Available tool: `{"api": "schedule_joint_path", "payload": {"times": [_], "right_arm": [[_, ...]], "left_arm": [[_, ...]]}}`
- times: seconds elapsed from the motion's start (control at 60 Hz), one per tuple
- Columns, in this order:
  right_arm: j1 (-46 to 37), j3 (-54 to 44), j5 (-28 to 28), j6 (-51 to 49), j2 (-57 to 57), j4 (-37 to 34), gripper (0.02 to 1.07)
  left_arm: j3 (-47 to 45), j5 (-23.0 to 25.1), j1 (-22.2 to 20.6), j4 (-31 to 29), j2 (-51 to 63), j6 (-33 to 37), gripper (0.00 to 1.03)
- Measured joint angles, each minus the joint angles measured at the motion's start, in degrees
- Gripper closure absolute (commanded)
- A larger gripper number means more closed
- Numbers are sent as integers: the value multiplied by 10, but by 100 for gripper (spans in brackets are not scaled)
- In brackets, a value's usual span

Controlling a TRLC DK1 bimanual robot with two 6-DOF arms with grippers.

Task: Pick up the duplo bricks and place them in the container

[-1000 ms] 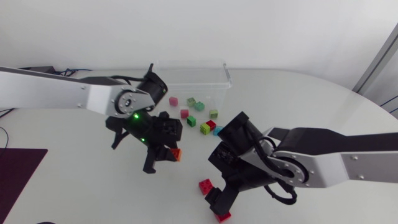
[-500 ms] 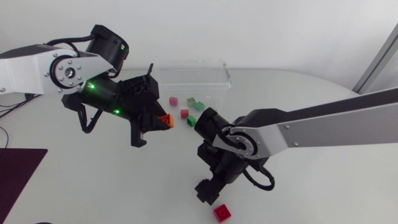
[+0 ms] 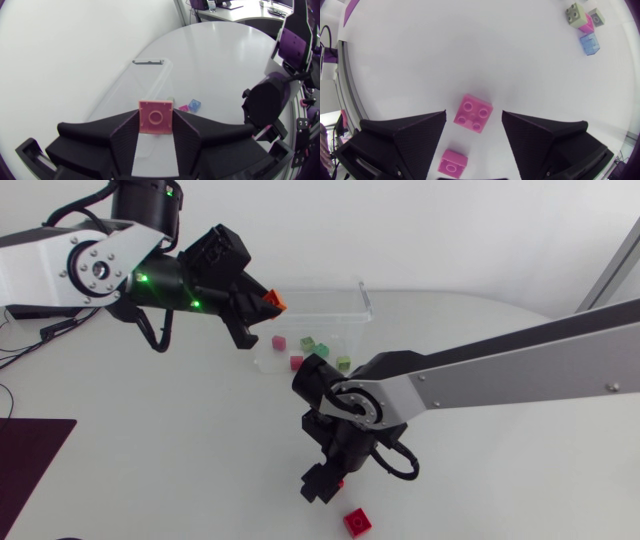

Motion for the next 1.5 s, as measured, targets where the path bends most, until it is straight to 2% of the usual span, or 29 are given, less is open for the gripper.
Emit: {"api": "schedule_joint_path", "payload": {"times": [0.15, 0.3, 0.483, 0.617, 0.817, 0.9, 0.967, 1.0, 1.05, 1.067, 1.133, 1.167, 1.25, 1.5], "right_arm": [[4, 17, 11, 4, 20, -14, 51], [2, 29, 15, 8, 41, -15, 76], [-5, 28, 29, 10, 39, -13, 78], [-27, 16, 37, 10, -8, -16, 78], [-83, 16, 41, -1, -89, -17, 78], [-104, 20, 40, -10, -113, -28, 78], [-121, 35, 40, -18, -125, -42, 78], [-129, 47, 37, -21, -129, -46, 78], [-141, 66, 33, -23, -132, -49, 78], [-145, 75, 31, -23, -132, -50, 78], [-159, 107, 25, -27, -134, -52, 78], [-166, 122, 23, -29, -134, -52, 78], [-180, 159, 17, -35, -134, -52, 78], [-212, 266, 10, -50, -68, -15, 78]], "left_arm": [[21, -7, 2, 13, 27, -21, 97], [24, -13, 4, 24, 34, -24, 97], [58, -35, 13, 58, 67, -54, 97], [106, -72, 13, 89, 135, -83, 95], [164, -109, 10, 102, 229, -110, 95], [190, -126, 9, 106, 260, -114, 89], [213, -139, 9, 112, 281, -120, 89], [226, -142, 10, 113, 290, -125, 84], [242, -150, 11, 113, 301, -128, 67], [246, -151, 11, 113, 303, -130, 52], [254, -154, 13, 114, 306, -140, 22], [254, -155, 14, 114, 306, -141, 13], [253, -157, 18, 114, 306, -144, 5], [97, -161, 22, 153, 162, -151, 5]]}}
